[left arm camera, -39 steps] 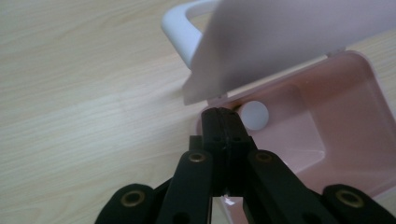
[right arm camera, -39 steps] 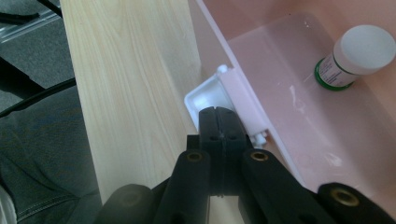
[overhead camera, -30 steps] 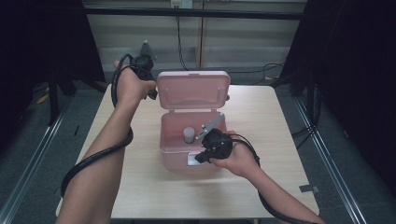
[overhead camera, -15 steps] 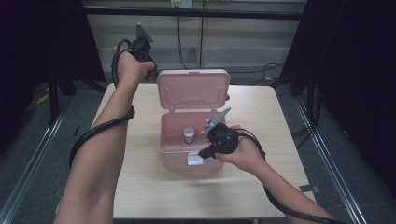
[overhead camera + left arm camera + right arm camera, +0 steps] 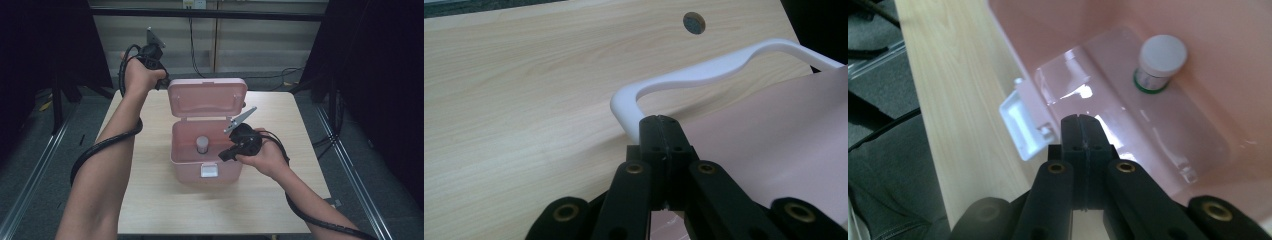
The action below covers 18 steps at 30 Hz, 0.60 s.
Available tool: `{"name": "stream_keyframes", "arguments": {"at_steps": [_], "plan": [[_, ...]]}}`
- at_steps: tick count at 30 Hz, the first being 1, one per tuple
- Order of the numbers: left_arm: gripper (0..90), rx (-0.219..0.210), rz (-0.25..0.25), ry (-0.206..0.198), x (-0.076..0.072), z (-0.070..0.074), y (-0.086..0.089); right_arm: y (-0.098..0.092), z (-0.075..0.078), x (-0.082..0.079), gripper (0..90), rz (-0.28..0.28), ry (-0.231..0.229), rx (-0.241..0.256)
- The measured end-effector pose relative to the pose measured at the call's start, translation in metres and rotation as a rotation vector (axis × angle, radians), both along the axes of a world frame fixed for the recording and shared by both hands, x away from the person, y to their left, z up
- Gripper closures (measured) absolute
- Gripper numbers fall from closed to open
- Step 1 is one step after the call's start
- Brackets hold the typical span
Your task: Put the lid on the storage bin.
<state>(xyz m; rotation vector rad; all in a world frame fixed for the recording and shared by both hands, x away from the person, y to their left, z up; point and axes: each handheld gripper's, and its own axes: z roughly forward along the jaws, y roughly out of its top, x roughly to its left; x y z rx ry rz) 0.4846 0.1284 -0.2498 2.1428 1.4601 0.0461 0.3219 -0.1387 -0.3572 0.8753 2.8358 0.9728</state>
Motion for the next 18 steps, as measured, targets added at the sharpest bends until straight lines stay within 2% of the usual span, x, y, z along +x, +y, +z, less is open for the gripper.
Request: {"name": "stream_keyframes", "arguments": {"at_steps": [13, 18], "plan": [[90.0, 0.011, -0.011, -0.013, -0.007, 0.000, 0.000, -0.029, 0.017, 0.026, 90.0, -0.102, -0.012, 0.021], [90.0, 0.013, -0.013, -0.013, -0.009, -0.002, -0.002, -0.035, 0.022, 0.031, 90.0, -0.123, -0.009, 0.017]]}}
